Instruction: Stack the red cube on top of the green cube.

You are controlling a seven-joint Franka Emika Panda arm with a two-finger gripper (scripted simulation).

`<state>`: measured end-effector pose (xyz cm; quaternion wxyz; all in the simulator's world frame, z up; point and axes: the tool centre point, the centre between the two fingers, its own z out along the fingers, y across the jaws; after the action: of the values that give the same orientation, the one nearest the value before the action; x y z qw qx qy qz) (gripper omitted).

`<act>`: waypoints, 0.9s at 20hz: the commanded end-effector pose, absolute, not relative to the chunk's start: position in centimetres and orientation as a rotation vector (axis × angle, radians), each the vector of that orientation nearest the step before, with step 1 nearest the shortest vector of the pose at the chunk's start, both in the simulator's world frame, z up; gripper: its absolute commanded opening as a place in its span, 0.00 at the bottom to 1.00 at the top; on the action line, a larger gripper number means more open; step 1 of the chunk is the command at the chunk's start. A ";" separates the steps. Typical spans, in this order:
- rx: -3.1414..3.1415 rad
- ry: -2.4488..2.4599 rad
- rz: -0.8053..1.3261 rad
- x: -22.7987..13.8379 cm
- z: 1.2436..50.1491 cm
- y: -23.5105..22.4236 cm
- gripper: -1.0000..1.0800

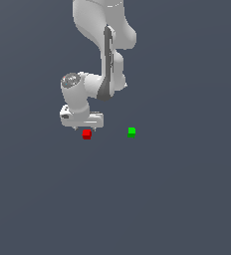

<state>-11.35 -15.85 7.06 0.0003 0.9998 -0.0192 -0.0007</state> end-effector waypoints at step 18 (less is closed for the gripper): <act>3.141 -0.057 0.000 -11.4 2.0 -15.9 0.96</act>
<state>-11.42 -15.89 2.21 -0.0001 0.9998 -0.0183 -0.0007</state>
